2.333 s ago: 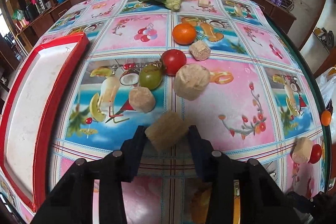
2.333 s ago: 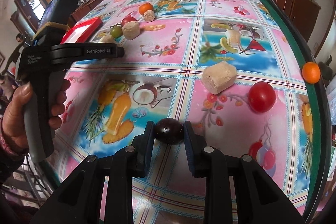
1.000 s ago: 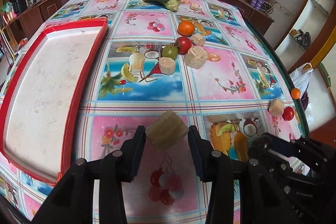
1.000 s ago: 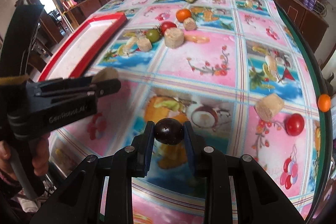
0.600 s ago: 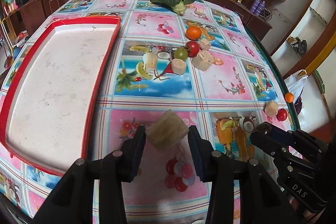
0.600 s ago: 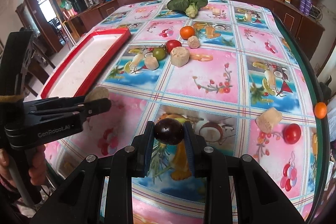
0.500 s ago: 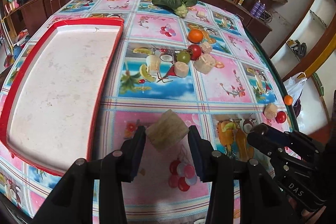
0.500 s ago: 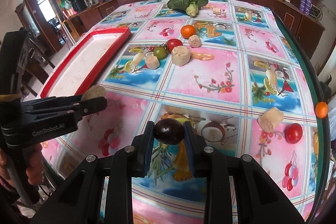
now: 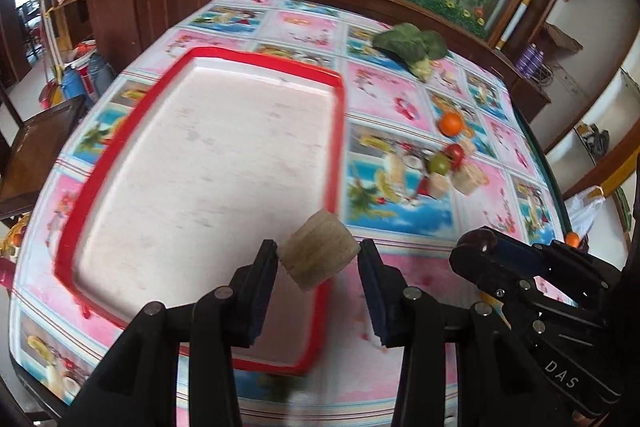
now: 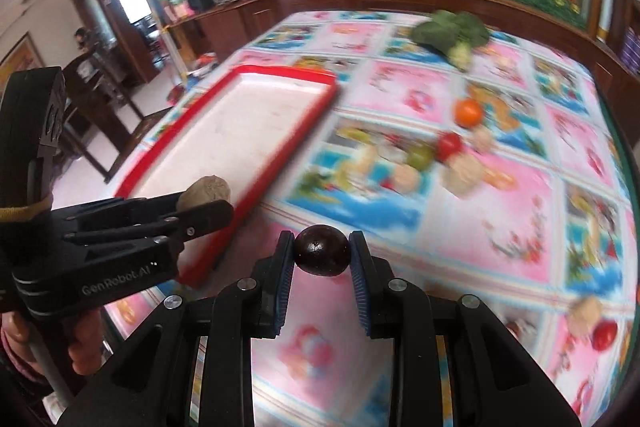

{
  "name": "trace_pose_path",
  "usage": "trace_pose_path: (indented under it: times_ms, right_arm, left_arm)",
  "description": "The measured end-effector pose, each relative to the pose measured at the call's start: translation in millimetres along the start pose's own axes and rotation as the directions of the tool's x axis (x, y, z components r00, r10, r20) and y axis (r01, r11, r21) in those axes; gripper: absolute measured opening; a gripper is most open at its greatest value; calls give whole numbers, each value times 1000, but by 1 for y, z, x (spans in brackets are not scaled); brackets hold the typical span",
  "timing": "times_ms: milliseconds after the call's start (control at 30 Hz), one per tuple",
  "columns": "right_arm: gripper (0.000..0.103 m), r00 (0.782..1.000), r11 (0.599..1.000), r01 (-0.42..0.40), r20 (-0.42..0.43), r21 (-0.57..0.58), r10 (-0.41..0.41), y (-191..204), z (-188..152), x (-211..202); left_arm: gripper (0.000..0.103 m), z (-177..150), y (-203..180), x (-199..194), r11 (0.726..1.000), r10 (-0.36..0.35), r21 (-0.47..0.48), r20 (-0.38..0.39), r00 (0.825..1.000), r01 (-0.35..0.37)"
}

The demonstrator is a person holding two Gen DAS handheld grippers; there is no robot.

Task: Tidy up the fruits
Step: 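Carry the plum and cork cube to the red-rimmed tray with both tools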

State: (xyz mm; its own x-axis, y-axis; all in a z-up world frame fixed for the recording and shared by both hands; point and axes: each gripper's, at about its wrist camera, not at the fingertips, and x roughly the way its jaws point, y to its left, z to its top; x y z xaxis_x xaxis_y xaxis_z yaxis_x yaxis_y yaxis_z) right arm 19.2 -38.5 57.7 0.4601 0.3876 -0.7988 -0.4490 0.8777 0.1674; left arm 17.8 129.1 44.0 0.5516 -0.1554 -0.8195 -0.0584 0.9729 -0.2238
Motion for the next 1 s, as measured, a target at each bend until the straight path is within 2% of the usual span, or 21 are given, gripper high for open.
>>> trace_pose_path:
  times_ms: [200, 433, 600, 1000]
  right_arm:
    - [27, 998, 995, -60, -26, -84, 58, 47, 27, 35]
    - [27, 988, 979, -137, -96, -148, 124, 96, 32, 82]
    - [27, 982, 976, -153, -133, -155, 133, 114, 30, 105]
    - [28, 978, 981, -122, -187, -151, 93, 115, 26, 123]
  left_arm:
    - [44, 10, 53, 1, 995, 83, -58, 10, 996, -83]
    - [44, 7, 100, 12, 982, 146, -117, -22, 989, -148]
    - [44, 3, 115, 21, 979, 151, -134, -45, 987, -156]
    - [45, -2, 117, 27, 977, 161, -130, -50, 986, -166]
